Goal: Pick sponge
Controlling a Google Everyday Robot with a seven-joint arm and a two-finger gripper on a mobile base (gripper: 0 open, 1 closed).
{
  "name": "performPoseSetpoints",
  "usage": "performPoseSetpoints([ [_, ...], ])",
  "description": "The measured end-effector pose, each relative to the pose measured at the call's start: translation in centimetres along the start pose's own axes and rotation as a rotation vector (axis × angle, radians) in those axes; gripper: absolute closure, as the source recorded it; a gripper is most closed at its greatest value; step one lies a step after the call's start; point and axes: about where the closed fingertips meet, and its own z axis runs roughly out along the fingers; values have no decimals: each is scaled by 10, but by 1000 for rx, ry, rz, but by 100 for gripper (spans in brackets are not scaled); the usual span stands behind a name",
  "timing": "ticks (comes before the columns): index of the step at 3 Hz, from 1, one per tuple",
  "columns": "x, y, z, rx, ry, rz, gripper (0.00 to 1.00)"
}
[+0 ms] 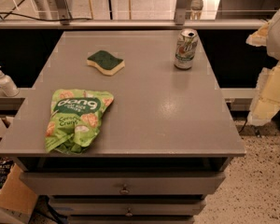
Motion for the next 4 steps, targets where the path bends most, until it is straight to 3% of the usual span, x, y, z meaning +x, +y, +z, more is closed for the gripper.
performPoseSetpoints([
  [2, -7, 0, 2, 8, -18, -4, 0],
  [3, -23, -2, 17, 7, -90, 24, 0],
  [4, -56, -8, 38, 0, -189, 49, 0],
])
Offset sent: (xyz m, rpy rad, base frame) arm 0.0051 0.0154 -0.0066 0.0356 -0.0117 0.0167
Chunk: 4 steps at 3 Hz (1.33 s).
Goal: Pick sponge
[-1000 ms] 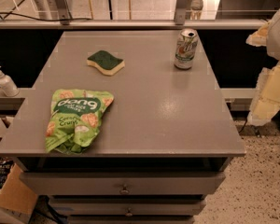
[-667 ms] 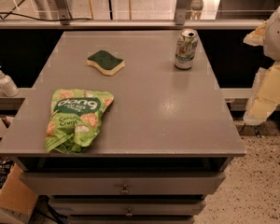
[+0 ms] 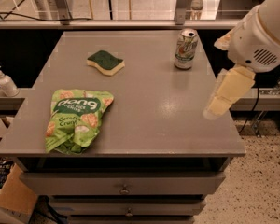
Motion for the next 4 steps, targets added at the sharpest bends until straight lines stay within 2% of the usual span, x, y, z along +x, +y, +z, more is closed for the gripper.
performPoseSetpoints([
  [1, -30, -4, 32, -26, -125, 42, 0],
  [3, -106, 8, 96, -116, -357, 107, 0],
  [4, -106, 8, 96, -116, -357, 107, 0],
])
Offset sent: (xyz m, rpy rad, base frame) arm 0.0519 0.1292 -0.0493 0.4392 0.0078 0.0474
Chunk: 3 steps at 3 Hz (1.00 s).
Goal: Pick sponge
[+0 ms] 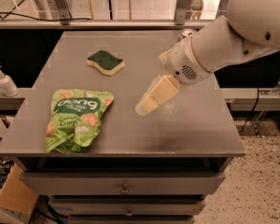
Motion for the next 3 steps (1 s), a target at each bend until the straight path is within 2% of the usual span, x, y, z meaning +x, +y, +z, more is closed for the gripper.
performPoseSetpoints([
  [1, -3, -3, 7, 23, -41, 13, 0],
  [2, -16, -18, 34, 77, -109, 39, 0],
  [3, -28, -45, 61, 147, -185, 58, 0],
])
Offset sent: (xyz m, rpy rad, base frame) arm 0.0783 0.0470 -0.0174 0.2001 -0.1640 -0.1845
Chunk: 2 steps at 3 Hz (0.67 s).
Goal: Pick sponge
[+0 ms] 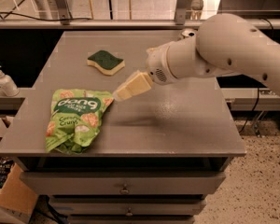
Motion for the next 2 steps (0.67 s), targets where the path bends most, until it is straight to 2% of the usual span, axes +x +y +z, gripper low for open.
performPoseSetpoints([
  [1, -10, -30, 31, 69, -73, 34, 0],
  [2, -18, -51, 63, 100, -104, 57, 0],
])
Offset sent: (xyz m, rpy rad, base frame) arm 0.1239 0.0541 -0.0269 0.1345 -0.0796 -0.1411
